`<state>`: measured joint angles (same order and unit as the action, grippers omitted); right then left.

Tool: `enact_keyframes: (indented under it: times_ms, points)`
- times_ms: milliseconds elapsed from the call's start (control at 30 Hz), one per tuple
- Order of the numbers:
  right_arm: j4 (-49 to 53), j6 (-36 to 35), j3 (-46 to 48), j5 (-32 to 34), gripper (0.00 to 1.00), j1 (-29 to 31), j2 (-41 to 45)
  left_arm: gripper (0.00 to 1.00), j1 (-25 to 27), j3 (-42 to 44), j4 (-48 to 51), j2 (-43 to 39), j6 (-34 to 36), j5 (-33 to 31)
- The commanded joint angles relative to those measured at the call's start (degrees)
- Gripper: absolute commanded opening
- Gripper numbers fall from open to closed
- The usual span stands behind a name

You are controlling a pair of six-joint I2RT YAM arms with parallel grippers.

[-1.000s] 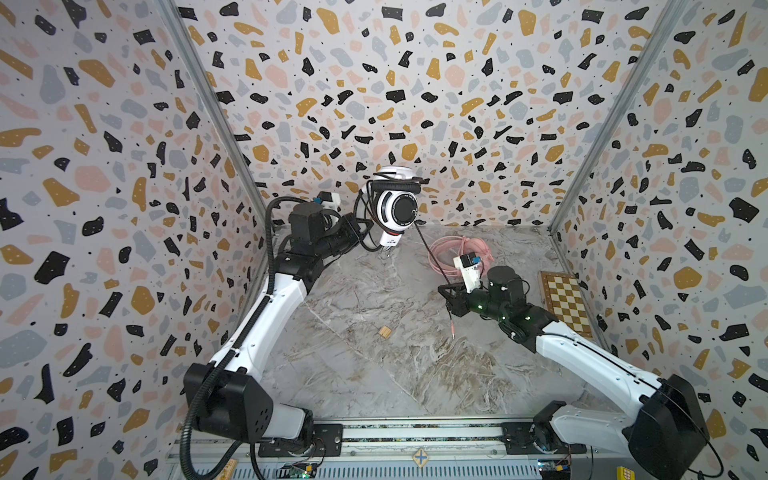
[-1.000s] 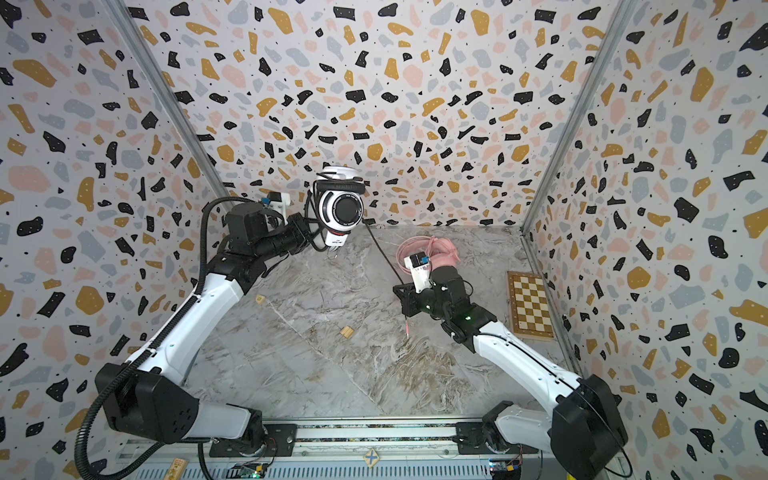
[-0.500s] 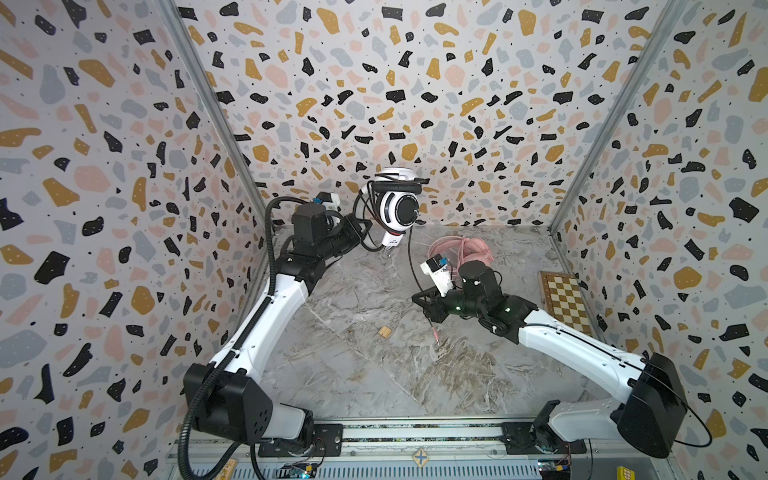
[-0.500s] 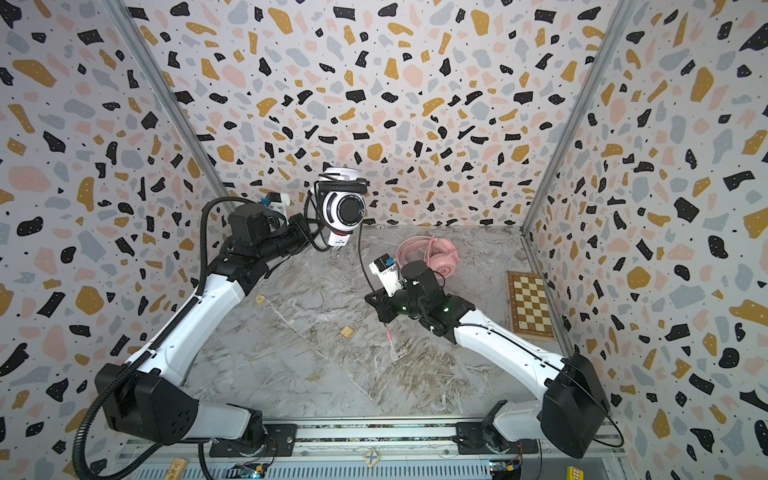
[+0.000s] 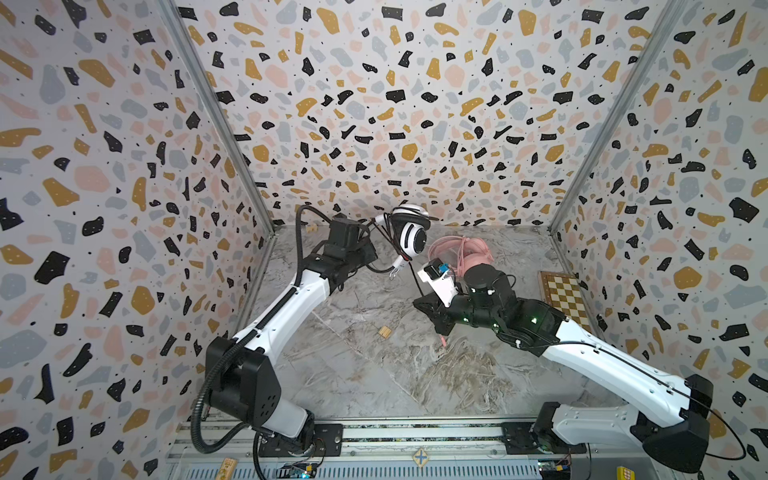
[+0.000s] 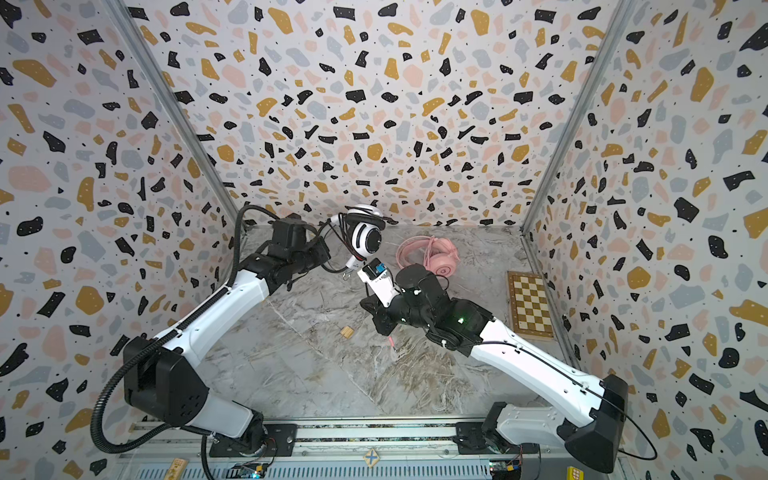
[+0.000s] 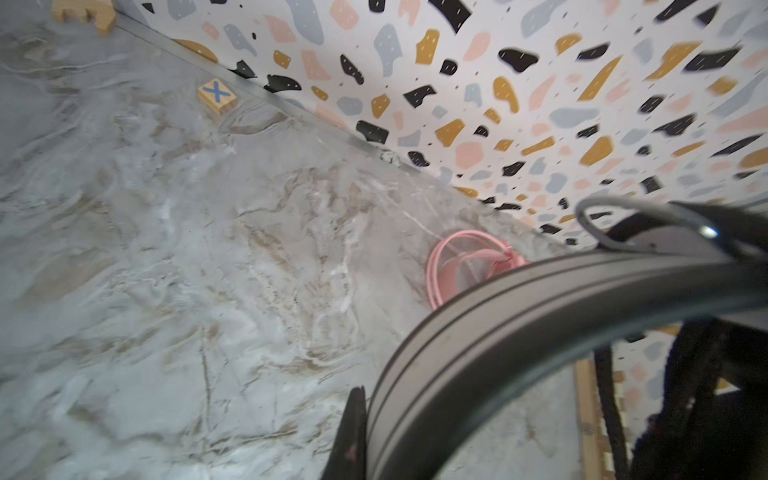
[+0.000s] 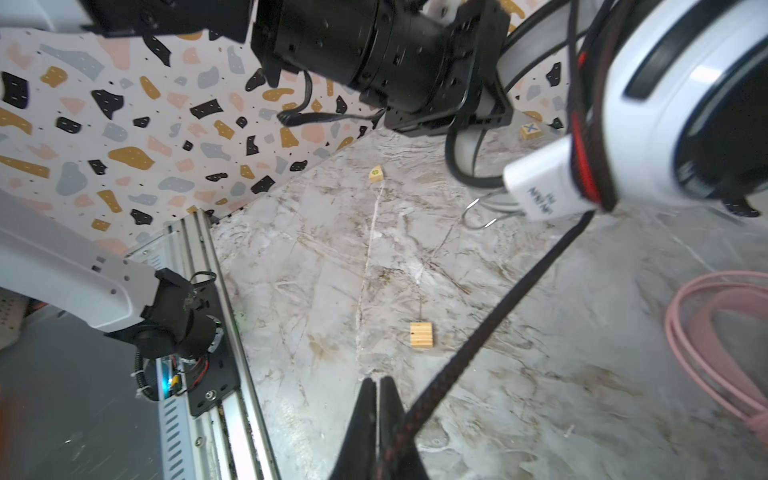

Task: Wrap the headphones

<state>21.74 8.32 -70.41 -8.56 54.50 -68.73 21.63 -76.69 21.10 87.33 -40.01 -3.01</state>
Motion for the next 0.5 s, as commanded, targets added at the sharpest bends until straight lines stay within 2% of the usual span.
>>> enact_keyframes:
  times_ms: [0, 300, 467]
  points:
    - [3.34, -5.44, -6.06, 5.29, 0.05, 1.04, 1.42, 0.00, 0.70, -2.45, -0.59, 0.98, 5.76, -11.14]
    - [3.05, -13.06, -11.24, 19.01, 0.06, -0.58, -1.54, 0.00, 8.83, -0.18, 7.85, 4.76, 18.04, -13.13]
    - [1.47, -19.11, -9.69, 29.42, 0.07, -0.60, -2.88, 0.00, 12.60, 1.47, 9.15, 3.64, 20.67, -15.12]
